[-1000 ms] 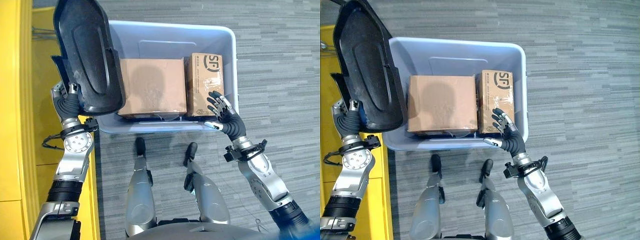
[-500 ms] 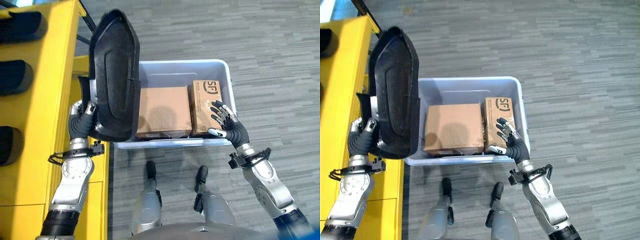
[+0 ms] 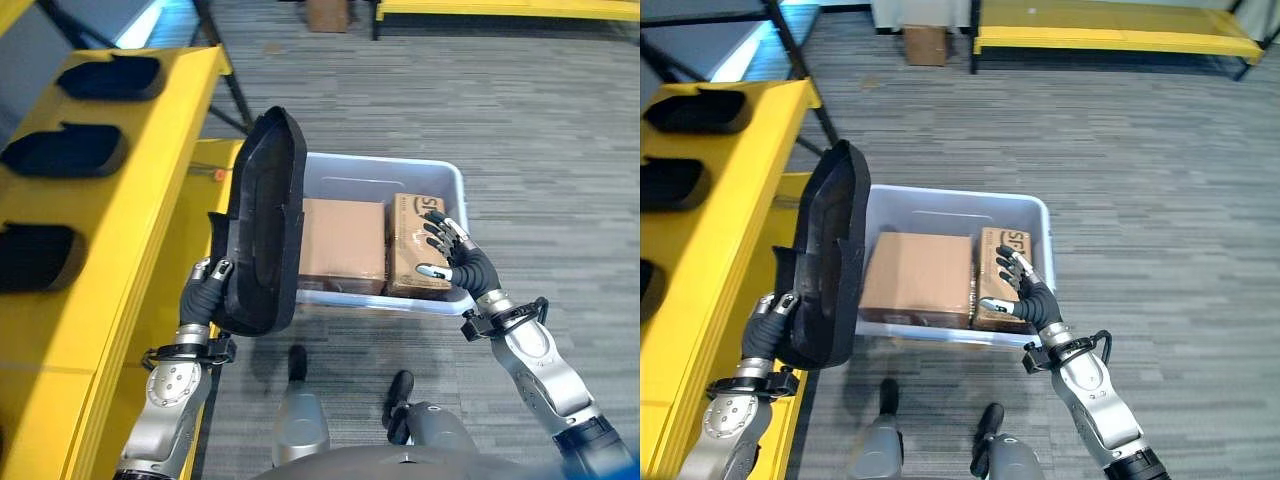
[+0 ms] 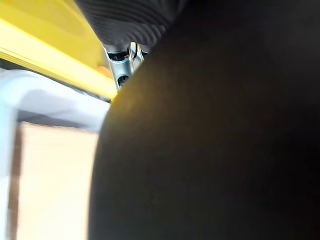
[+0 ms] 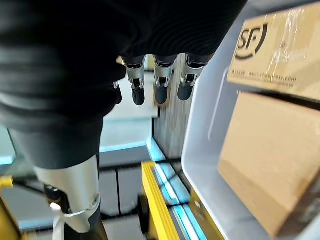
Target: Move parts from the plastic box to the shelf.
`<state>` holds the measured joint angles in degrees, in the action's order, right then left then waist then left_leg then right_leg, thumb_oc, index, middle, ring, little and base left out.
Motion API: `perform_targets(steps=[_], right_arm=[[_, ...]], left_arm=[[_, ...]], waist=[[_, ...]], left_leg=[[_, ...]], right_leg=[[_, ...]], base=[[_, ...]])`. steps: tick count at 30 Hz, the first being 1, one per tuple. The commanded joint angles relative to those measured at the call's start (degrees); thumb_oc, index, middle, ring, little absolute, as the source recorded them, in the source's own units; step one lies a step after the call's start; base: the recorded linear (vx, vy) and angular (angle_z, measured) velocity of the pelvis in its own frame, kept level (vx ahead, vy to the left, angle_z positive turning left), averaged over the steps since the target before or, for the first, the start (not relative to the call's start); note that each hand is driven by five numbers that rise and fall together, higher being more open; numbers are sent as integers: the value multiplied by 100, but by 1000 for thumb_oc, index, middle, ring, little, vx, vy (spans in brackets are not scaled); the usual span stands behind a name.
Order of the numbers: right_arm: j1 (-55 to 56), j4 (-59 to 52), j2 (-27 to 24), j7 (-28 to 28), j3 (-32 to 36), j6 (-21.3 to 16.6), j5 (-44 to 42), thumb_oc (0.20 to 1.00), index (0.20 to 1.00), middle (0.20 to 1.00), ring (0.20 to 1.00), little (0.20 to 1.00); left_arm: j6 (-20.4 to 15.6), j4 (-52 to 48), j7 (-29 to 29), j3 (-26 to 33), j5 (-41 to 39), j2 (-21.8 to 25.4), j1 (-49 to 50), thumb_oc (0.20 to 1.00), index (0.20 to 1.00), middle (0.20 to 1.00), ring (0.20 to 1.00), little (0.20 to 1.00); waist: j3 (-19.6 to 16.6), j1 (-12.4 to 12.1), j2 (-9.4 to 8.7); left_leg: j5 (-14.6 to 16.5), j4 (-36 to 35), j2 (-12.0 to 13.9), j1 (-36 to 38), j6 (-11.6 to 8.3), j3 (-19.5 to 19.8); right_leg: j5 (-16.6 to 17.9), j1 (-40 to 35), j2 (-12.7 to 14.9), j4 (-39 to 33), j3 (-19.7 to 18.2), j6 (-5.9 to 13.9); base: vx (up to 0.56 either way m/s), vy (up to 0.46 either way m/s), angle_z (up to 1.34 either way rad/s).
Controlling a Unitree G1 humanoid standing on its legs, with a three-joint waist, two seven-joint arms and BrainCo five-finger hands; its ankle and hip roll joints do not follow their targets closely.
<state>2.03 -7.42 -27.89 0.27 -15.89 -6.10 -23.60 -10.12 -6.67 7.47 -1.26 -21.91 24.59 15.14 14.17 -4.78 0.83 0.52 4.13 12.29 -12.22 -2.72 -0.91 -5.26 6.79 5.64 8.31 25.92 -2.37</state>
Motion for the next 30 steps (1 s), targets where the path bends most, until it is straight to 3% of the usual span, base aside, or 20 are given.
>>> perform_targets(steps=[1, 3, 6, 7, 9, 12, 13, 21, 22, 26, 28, 29, 30], right_arm=[[-149, -67, 3, -16, 87, -347, -23, 1000, 1000, 1000, 1000, 1000], [-1, -23, 93, -11, 103, -315, -65, 1000, 1000, 1000, 1000, 1000], [144, 88, 231, 28, 92, -251, -430, 1000, 1000, 1000, 1000, 1000], [235, -14, 233, 38, 167, -208, -408, 1000, 1000, 1000, 1000, 1000], [351, -116, 236, 53, 233, -200, -375, 1000, 1000, 1000, 1000, 1000], [411, -51, 331, -32, 271, -170, -358, 1000, 1000, 1000, 1000, 1000], [389, 66, 414, 2, 220, -127, -604, 1000, 1000, 1000, 1000, 1000], [213, 164, 484, 13, 133, -56, -329, 1000, 1000, 1000, 1000, 1000], [182, 205, 538, -1, 118, -37, -246, 1000, 1000, 1000, 1000, 1000], [197, 254, 654, 39, 80, -25, -155, 1000, 1000, 1000, 1000, 1000], [205, 317, 786, 62, -29, 15, -200, 1000, 1000, 1000, 1000, 1000], [203, 319, 787, 62, -29, 15, -200, 1000, 1000, 1000, 1000, 1000], [180, 290, 801, 79, -35, 8, -229, 1000, 1000, 1000, 1000, 1000]], left_arm=[[-315, -308, -120, 233, -196, 89, -145, 200, 200, 200, 200, 200], [-277, -318, -121, 200, -218, 32, -144, 200, 200, 200, 200, 200], [-254, -330, -124, 116, -220, 4, -255, 200, 200, 200, 200, 200], [-222, -340, -124, 39, -173, -26, -305, 200, 200, 200, 200, 200], [-201, -363, -111, 18, -124, -64, -296, 200, 200, 200, 200, 200], [-177, -406, -94, 23, -68, -55, -252, 200, 200, 200, 200, 200], [-173, -427, -79, 70, -51, -47, -216, 200, 200, 200, 200, 200], [-197, -541, -54, 299, 44, 45, -73, 200, 200, 200, 200, 200], [-198, -579, -32, 325, 110, 106, -107, 200, 200, 200, 200, 200], [-217, -586, -42, 321, 243, 213, -202, 200, 200, 200, 200, 200], [-227, -538, -30, 300, 337, 336, -254, 200, 200, 200, 200, 200], [-228, -537, -30, 301, 336, 336, -255, 200, 200, 200, 200, 200], [-239, -506, -12, 265, 356, 398, -315, 200, 200, 200, 200, 200]], waist=[[-318, 91, -186], [-449, 192, -183], [-576, 295, -145], [-648, 401, -74], [-736, 496, -19], [-809, 453, 23], [-817, 386, 1], [-670, 47, -140], [-611, 3, -180], [-532, -16, -217], [-486, 74, -203], [-486, 69, -204], [-444, 168, -230]], left_leg=[[-626, 1254, 85, 675, -404, -99], [-455, 1652, 87, 983, -393, -207], [-317, 1511, 68, 1372, -412, -294], [57, 872, -104, 1582, -342, -313], [258, 332, -10, 1725, -290, -652], [296, -311, -107, 1899, -262, -664], [440, -466, -260, 1869, -161, -641], [687, -371, -872, 1534, 160, -282], [758, -270, -1062, 1444, 257, -184], [791, -152, -1278, 1304, 324, -134], [682, -345, -1328, 1345, 399, -68], [681, -349, -1329, 1346, 399, -73], [527, -399, -1377, 1280, 456, -47]], right_leg=[[-256, -426, -77, -670, 98, 280], [-220, -459, -92, -759, 294, 251], [-203, -451, -55, -713, 514, 300], [-117, -402, 12, -580, 596, 424], [-51, -383, 133, -504, 664, 487], [102, -396, 247, -523, 783, 584], [271, -387, 385, -556, 818, 687], [905, -542, 1006, -737, 1090, 1094], [1133, -575, 1204, -828, 1107, 1236], [1354, -554, 1387, -993, 1066, 1396], [1385, -380, 1341, -868, 619, 1443], [1382, -374, 1342, -862, 612, 1443], [1299, -189, 1225, -726, 150, 1321]], base=[[-111, -100, 66], [-67, -21, 63], [-56, 87, 86], [-65, 154, 71], [-62, 206, 68], [-97, 230, 52], [-140, 287, 46], [-101, 228, 34], [-137, 381, 40], [-90, 254, 34], [-70, 286, 28], [-91, 161, 37], [-101, 209, 42]])
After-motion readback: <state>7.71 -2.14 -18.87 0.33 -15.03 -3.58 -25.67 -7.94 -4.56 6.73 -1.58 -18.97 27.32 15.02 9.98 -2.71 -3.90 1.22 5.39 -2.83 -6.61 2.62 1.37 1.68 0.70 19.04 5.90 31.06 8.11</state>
